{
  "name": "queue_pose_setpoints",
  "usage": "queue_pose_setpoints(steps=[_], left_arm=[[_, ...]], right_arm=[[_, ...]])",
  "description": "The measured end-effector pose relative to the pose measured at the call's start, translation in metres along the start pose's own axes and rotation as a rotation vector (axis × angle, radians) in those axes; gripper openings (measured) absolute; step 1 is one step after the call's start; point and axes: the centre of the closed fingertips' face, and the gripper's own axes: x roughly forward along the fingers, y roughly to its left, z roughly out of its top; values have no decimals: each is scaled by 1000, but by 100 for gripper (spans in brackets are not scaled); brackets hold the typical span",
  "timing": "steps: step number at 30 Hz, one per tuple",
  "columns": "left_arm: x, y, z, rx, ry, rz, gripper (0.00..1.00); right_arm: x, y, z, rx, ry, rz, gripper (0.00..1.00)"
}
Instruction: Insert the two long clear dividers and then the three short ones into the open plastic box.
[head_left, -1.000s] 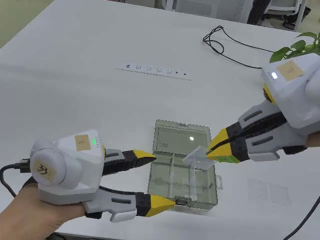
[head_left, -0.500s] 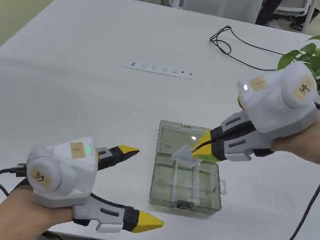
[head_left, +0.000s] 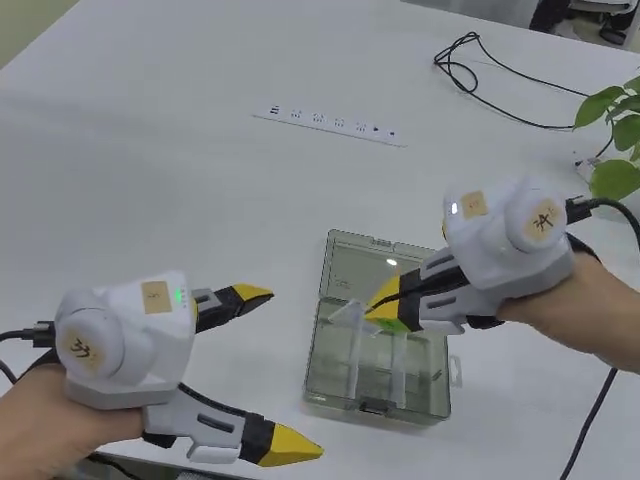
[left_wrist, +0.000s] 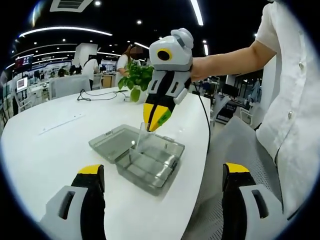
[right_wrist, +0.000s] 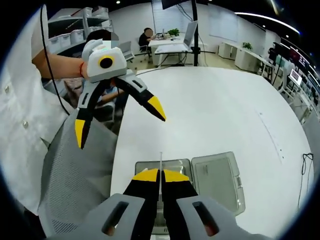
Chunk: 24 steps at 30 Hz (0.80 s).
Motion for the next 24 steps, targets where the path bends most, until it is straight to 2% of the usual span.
queue_pose_setpoints(steps=[6,10,24], left_arm=[[3,2,-5,-17,6,0,100],[4,3,-3,-26,-5,4,100],[4,4,-5,-32,-2,4,100]], right_arm=[[11,-5,-11,25,5,1,2],[14,-4,-15,28,9,4,2],[21,-5,-18,3,5,2,2]])
